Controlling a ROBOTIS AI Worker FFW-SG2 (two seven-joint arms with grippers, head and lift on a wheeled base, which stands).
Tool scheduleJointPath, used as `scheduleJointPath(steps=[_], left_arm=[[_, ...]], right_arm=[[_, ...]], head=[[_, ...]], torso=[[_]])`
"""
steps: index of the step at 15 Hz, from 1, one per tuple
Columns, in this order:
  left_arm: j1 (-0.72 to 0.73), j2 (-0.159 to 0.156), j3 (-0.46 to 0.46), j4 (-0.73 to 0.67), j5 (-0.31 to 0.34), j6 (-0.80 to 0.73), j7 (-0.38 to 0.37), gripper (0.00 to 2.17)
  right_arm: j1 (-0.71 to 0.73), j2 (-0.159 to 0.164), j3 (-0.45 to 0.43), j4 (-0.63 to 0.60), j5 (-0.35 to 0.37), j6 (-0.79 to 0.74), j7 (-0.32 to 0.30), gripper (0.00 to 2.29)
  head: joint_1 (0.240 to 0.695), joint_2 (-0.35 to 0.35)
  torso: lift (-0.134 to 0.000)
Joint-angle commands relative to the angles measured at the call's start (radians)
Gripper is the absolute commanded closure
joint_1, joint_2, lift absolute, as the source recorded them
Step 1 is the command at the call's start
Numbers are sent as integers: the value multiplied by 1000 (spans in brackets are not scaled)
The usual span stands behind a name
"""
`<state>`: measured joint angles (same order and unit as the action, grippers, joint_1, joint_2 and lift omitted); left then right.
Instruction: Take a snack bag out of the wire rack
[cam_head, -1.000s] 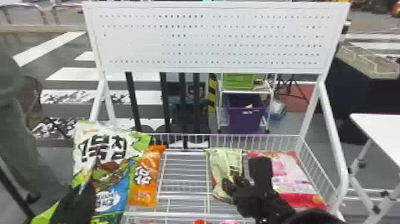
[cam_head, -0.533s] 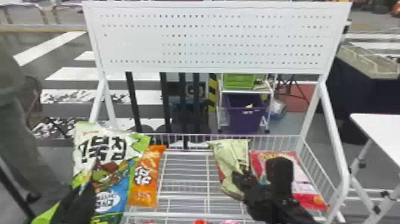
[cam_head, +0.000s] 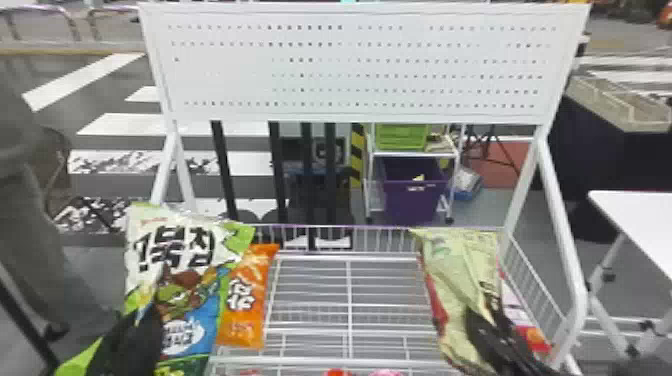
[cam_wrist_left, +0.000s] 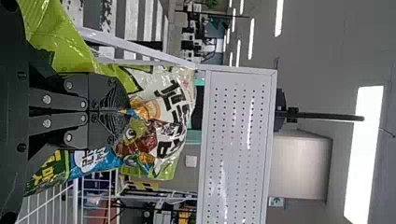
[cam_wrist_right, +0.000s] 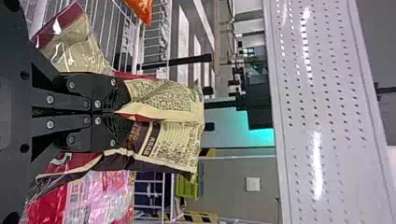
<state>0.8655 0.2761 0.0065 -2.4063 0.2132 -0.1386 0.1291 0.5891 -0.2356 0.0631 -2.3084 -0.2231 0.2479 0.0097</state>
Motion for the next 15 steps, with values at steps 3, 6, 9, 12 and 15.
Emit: scheduleJointPath(steps=[3,6,9,12,15], left_arm=[[-2,0,1,3,2,3,-3,2142],[-10,2,0,1,3,3,-2,2142],[-10,0,0,-4,0,6,-2,2142],[-2,2,4,-4,-1,6,0,2142],[-3,5,4,-5,0,6,0,2142]], right_arm=[[247,85,-151,-65,-4,-199,72,2250],[313,99,-177,-117,21,-209,72,2250],[324,108,-143,-135,68,-221,72,2250],[316,108,-138,-129,68,-221,72,2250],[321,108,-140,-134,70,-221,72,2250]], head=[[499,0],[499,0],[499,0],[499,0],[499,0]], torso=[[0],[0],[0],[0],[0]])
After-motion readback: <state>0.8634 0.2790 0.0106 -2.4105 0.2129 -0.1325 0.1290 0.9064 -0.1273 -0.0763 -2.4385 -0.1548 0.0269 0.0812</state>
